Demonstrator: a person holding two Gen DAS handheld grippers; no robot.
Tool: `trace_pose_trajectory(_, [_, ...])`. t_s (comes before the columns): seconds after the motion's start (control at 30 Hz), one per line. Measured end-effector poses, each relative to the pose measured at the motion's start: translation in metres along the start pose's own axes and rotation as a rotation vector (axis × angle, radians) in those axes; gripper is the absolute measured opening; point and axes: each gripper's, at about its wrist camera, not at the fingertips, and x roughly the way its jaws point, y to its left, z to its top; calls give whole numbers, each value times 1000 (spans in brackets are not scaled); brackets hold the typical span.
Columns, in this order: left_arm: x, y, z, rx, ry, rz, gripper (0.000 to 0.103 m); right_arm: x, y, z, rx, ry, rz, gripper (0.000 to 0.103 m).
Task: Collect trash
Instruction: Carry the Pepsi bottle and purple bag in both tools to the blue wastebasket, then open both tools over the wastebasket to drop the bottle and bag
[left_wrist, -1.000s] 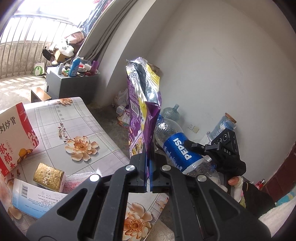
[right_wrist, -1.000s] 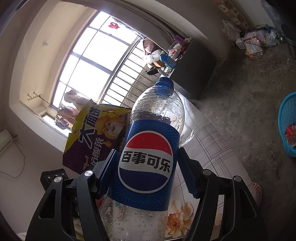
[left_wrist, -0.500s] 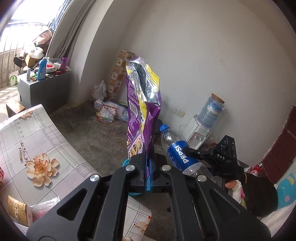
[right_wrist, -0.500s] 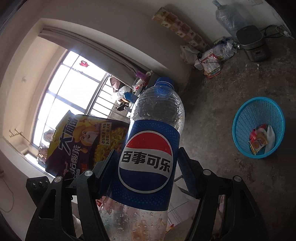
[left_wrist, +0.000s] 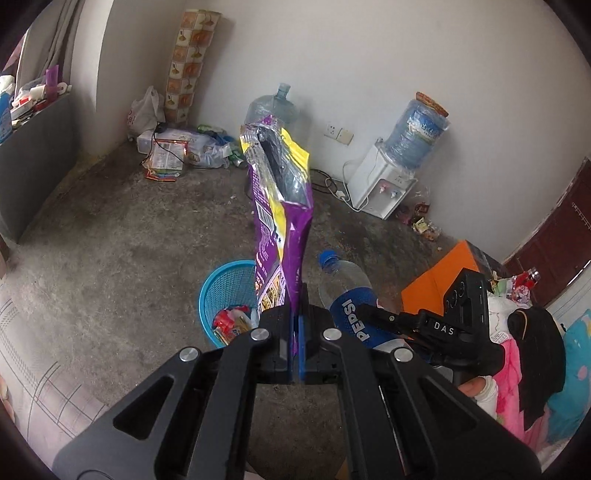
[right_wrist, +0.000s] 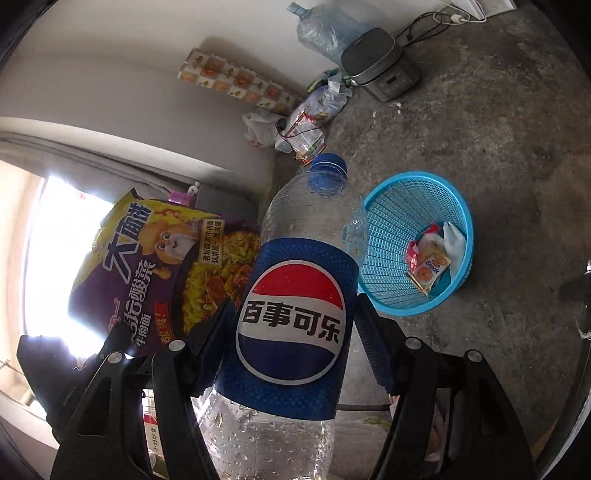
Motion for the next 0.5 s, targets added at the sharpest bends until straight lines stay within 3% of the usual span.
trace_pose_trajectory(0.23, [120,4,8,54,189,72,0,64,-53,25,119,82,-55,66])
trace_pose_trajectory(0.3, [149,11,9,62,230,88,13,87,-71,35,152,105,-71,68])
trace_pose_trajectory(0.33, [162,13,9,62,248,108,30,97,-82,39,176,110,-98,71])
trace_pose_trajectory(0.37, [172,16,10,59,255,127,40,107,-90,44,188,109,-120,72])
trace_pose_trajectory(0.5, [182,28,14,10,263,139,41,126,-117,54,229,107,-159,72])
